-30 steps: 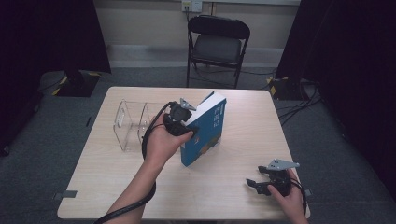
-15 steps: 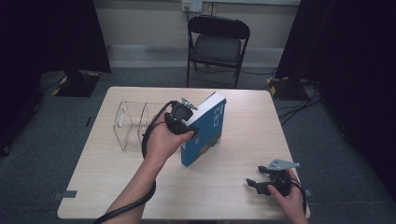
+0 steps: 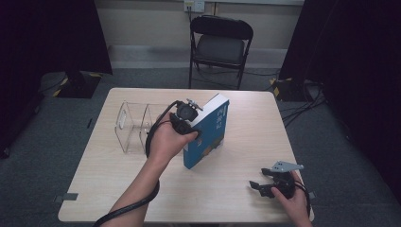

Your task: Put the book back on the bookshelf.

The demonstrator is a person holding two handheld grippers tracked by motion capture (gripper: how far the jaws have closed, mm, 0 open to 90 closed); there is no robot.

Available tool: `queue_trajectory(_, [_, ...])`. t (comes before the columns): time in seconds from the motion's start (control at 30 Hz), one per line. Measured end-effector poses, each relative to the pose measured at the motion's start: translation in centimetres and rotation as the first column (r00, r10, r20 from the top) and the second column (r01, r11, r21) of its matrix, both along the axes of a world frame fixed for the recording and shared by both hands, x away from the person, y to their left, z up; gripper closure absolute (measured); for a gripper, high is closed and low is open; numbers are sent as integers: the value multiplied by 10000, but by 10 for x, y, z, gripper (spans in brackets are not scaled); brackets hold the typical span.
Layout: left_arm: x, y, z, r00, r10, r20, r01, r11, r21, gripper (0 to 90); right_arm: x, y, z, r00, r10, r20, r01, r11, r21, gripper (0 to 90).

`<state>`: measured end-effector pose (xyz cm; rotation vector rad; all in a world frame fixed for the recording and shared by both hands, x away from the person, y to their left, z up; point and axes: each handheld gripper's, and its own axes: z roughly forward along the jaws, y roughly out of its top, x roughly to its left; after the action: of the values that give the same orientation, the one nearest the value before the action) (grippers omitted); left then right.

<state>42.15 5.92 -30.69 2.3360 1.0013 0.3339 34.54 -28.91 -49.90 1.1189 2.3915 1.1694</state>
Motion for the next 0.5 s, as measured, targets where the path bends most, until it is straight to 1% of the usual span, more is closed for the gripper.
queue_trajectory(0.23, [-2, -2, 0, 10000, 82, -2, -82, 10000, 2, 621, 0, 0, 0, 10000, 4, -9, -4, 10000, 14, 201])
queue_trajectory(0.33, [-5, -2, 1, 10000, -41, -54, 41, 10000, -21, 622, 0, 0, 0, 10000, -5, -15, 5, 10000, 26, 201])
queue_trajectory(0.5, [-10, -2, 1, 9999, -86, -114, 84, 9999, -96, 622, 1, -1, 0, 10000, 26, 1, -26, 10000, 58, 201])
